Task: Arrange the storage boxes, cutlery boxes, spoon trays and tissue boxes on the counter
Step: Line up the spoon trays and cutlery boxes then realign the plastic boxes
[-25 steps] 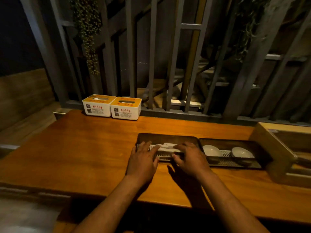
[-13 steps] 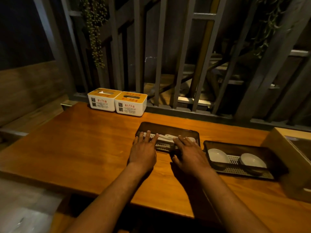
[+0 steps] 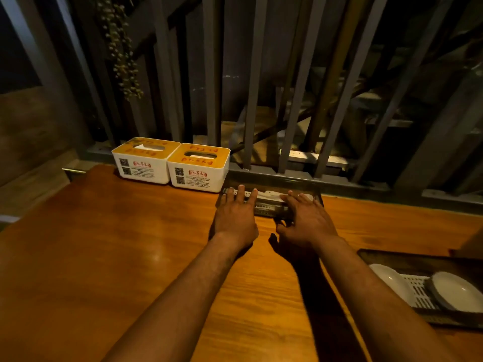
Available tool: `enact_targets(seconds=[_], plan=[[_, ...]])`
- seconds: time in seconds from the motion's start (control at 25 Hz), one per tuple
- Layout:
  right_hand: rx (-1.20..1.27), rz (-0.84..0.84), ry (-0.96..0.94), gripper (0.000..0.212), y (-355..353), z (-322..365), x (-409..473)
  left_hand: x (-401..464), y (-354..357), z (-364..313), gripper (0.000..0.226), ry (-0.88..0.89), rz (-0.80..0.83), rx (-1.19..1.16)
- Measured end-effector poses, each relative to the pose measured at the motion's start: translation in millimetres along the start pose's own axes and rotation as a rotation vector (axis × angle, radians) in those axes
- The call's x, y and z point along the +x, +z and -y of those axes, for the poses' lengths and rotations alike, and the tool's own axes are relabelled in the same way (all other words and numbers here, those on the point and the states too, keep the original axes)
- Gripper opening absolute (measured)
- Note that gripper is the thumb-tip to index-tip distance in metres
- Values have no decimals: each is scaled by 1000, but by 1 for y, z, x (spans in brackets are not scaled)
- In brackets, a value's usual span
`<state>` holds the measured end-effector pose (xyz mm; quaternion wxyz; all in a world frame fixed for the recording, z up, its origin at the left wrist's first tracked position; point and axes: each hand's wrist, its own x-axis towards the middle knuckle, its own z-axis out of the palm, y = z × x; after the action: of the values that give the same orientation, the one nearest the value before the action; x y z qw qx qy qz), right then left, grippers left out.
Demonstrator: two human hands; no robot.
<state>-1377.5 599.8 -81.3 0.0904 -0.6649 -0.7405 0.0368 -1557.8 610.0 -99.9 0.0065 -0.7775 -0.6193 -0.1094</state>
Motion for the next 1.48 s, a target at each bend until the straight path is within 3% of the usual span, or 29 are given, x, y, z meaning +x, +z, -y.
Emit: enact_targets(seconds=[0.48,0.8,1.0,1.24,1.36,1.48], plan=[[-59,-23,22,93,17,1,80,79,15,27,99,11,43,13],[-173,115,4,87,-3,0,100,98,-4,21,96,6,167,169],[-112,-6,-54,70,-16,-4,36,39,-25,-22,71,136,-60,78],[162,-83,-15,50,-40,-48,-90,-69,-47,-108,52,193,-218,-136],[239,-145,-20,42,-52,-102,-167,-121,-43,-169,48,199,-221,-216],[202,-198,29,41,-63,-173,-227,-157,-30,-244,50,224,-150,-131]])
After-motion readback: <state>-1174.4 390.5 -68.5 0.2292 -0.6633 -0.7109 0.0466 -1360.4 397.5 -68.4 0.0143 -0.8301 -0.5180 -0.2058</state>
